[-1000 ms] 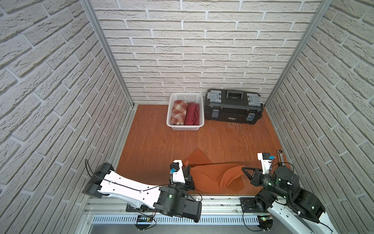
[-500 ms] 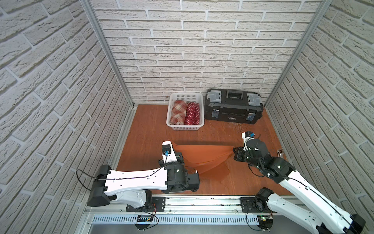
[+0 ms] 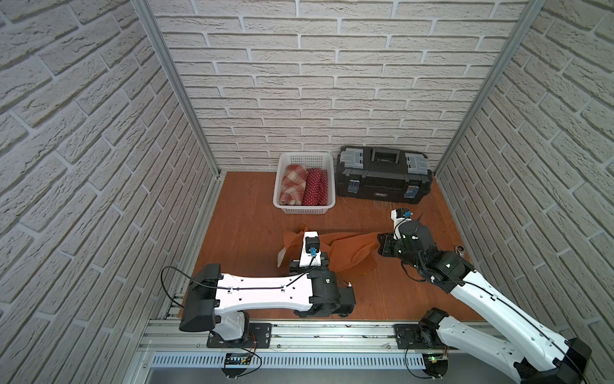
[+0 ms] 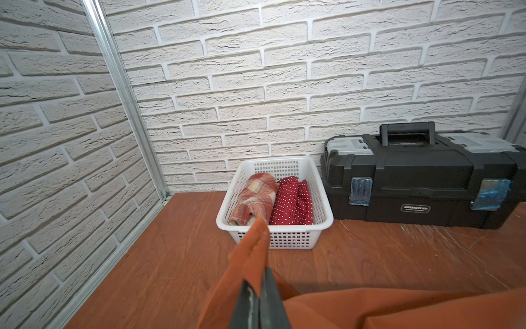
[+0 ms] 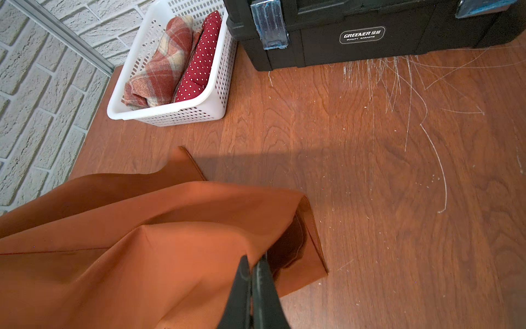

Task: Roll up the skirts
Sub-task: Flatten out the skirt at the center of the board.

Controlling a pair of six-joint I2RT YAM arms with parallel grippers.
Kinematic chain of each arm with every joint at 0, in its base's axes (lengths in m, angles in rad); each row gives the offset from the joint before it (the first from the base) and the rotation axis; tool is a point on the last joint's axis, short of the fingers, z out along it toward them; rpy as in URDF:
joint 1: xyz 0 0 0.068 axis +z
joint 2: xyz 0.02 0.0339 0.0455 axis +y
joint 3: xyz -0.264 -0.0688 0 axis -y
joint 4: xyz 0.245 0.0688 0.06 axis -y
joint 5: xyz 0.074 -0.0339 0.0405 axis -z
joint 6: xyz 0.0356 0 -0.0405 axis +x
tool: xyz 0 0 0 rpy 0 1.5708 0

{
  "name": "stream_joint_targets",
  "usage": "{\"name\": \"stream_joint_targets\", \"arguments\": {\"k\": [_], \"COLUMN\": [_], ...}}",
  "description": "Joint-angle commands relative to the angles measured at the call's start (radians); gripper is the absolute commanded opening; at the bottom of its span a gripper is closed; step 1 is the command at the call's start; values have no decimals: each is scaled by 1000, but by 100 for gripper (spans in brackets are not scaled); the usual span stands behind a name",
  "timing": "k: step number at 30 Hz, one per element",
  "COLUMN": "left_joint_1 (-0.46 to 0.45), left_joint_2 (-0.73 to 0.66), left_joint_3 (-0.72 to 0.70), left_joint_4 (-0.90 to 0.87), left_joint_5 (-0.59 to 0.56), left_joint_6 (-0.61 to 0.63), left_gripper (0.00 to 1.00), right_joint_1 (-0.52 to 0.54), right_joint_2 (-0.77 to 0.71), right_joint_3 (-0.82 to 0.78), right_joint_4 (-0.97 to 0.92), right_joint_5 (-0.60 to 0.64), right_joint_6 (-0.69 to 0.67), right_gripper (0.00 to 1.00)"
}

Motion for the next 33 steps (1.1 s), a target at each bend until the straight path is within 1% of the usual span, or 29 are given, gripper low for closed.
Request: {"name": "stream_joint_targets", "arguments": {"k": [1, 3, 4, 6, 8, 10, 11, 12, 13, 15, 17, 19, 21, 22, 23, 25, 26, 28, 31, 33], "left_joint_1": [-14, -7, 10, 76, 122, 166, 177, 181, 181, 206, 245, 284, 310, 314, 314, 317, 323, 333, 339, 337], "left_joint_2": [-28, 64, 87, 110, 125, 173, 199, 218, 230, 244, 240, 235, 258, 272, 282, 285, 283, 278, 281, 286], "left_joint_3": [-1, 50, 54, 11, -19, -11, -3, 4, 9, 7, -4, -12, 9, 22, 29, 14, 4, -10, -20, -26], "left_joint_4": [-198, -197, -198, -197, -199, -199, -199, -200, -200, -200, -200, -200, -202, -202, -200, -199, -199, -199, -199, -197], "left_joint_5": [-152, -152, -152, -151, -152, -152, -152, -153, -152, -153, -152, -153, -154, -154, -154, -155, -152, -152, -154, -153], "left_joint_6": [-8, 44, 33, -39, -89, -74, -73, -78, -82, -105, -137, -158, -153, -142, -136, -155, -165, -184, -187, -208], "left_gripper": [0, 0, 0, 0, 0, 0, 0, 0, 0, 0, 0, 0, 0, 0, 0, 0, 0, 0, 0, 0], "right_joint_1": [-6, -16, -27, -60, -95, -139, -151, -169, -185, -213, -231, -233, -231, -232, -225, -200, -178, -132, -10, 53], "right_joint_2": [-17, 0, 24, 110, 221, 367, 448, 521, 582, 707, 773, 773, 750, 729, 692, 598, 543, 439, 275, 200], "right_joint_3": [-33, -51, -45, -16, 8, 76, 120, 150, 175, 210, 229, 202, 184, 178, 162, 120, 105, 85, 20, -24], "right_joint_4": [9, 55, 70, 114, 179, 190, 172, 177, 168, 159, 147, 173, 177, 169, 171, 163, 146, 104, 100, 110], "right_joint_5": [47, 64, 68, 43, -2, -78, -83, -109, -115, -118, -121, -115, -104, -100, -99, -70, -38, -15, -11, -47], "right_joint_6": [-3, -11, -18, -37, -52, -68, -72, -80, -85, -93, -95, -96, -102, -108, -116, -128, -132, -147, -185, -200], "right_gripper": [2, 2, 2, 2, 3, 15, 26, 42, 52, 62, 63, 67, 77, 78, 79, 85, 86, 86, 86, 86]}}
